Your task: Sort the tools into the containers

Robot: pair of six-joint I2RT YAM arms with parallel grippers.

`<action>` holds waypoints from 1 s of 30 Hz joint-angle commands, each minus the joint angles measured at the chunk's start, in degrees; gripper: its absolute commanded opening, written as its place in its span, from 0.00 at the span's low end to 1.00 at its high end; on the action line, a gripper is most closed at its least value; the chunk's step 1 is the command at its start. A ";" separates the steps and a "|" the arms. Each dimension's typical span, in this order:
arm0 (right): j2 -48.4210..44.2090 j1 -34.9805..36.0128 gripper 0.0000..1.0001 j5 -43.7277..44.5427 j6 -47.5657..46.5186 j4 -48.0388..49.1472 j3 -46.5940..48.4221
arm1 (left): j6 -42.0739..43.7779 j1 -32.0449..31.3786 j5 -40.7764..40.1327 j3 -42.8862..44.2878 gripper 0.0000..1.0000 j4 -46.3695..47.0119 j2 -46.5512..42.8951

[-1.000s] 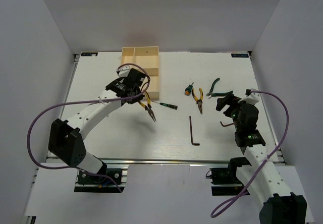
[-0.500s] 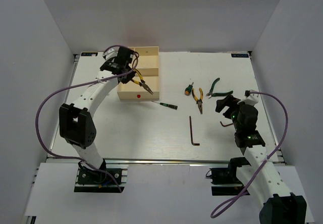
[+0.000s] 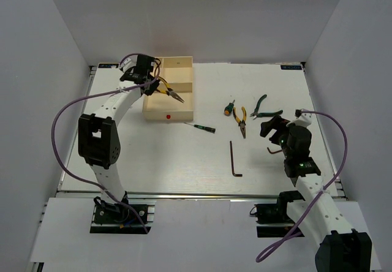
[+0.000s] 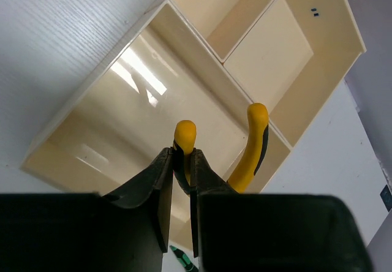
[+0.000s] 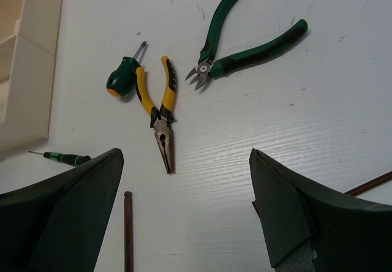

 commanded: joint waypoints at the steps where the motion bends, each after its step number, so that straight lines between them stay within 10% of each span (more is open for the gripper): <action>1: 0.52 -0.02 0.89 -0.54 0.14 2.84 -0.14 | -1.01 0.37 2.06 0.28 0.00 5.38 0.01; 12: 0.96 -0.10 0.89 0.86 0.05 1.08 1.00 | -1.19 0.37 3.21 -8.60 0.09 6.44 0.64; 22: 2.97 -0.10 0.89 1.30 -0.82 -0.15 2.40 | 3.82 0.37 2.33 -6.14 0.71 4.95 -1.11; 30: 9.56 -0.02 0.83 1.83 -1.27 -5.15 8.64 | 15.85 -1.30 3.73 -1.31 0.81 3.54 -6.64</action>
